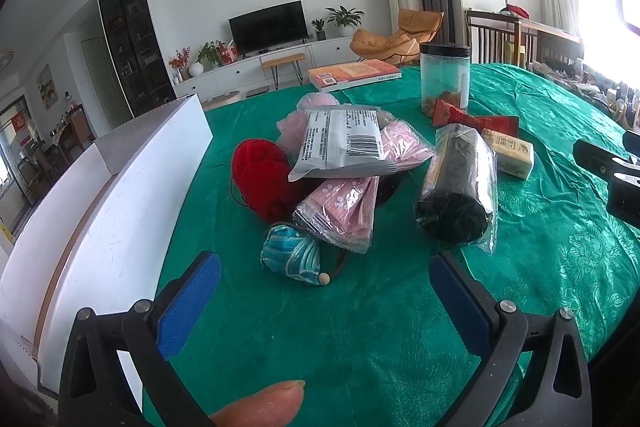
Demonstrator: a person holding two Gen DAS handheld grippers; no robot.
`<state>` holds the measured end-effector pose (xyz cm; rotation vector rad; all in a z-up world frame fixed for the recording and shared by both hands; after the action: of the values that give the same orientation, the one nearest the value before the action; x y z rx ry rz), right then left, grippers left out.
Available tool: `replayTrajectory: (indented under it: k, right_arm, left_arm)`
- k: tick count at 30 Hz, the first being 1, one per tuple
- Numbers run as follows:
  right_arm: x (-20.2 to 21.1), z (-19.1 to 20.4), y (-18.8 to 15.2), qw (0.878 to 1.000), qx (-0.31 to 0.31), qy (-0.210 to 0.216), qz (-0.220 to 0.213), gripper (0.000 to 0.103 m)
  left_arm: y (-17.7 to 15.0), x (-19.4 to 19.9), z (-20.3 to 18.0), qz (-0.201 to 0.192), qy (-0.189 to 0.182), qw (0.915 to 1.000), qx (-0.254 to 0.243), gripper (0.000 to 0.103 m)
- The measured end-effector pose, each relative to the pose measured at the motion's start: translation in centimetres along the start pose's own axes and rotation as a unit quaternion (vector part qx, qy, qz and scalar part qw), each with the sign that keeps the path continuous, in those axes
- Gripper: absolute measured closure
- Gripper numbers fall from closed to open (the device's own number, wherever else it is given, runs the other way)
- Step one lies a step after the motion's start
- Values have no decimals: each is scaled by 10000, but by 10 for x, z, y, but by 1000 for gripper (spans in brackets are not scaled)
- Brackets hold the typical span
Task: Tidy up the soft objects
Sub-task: 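Move the left tool forward toward the pile of packaged soft items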
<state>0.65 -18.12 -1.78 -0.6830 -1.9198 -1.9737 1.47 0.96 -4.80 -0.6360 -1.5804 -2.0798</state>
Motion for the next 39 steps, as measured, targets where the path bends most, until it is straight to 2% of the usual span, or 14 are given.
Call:
replayTrajectory:
  k: [39]
  right_arm:
    - [-1,0,0,10000,0,3,10,12]
  left_arm:
    - [-6,-6,1,52,9,10000,8,0]
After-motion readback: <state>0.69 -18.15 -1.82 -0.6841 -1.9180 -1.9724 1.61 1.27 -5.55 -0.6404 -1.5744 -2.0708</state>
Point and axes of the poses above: each gripper's, at about its wrist camera, not at the fingertips, and x roughly against the way its jaws point, z to its left, y to its top, the point moved 2 cm from there along -x, roughly the way its jaws point, and after that the axes turned 6 degrees about -x, right-handed, at the moved point
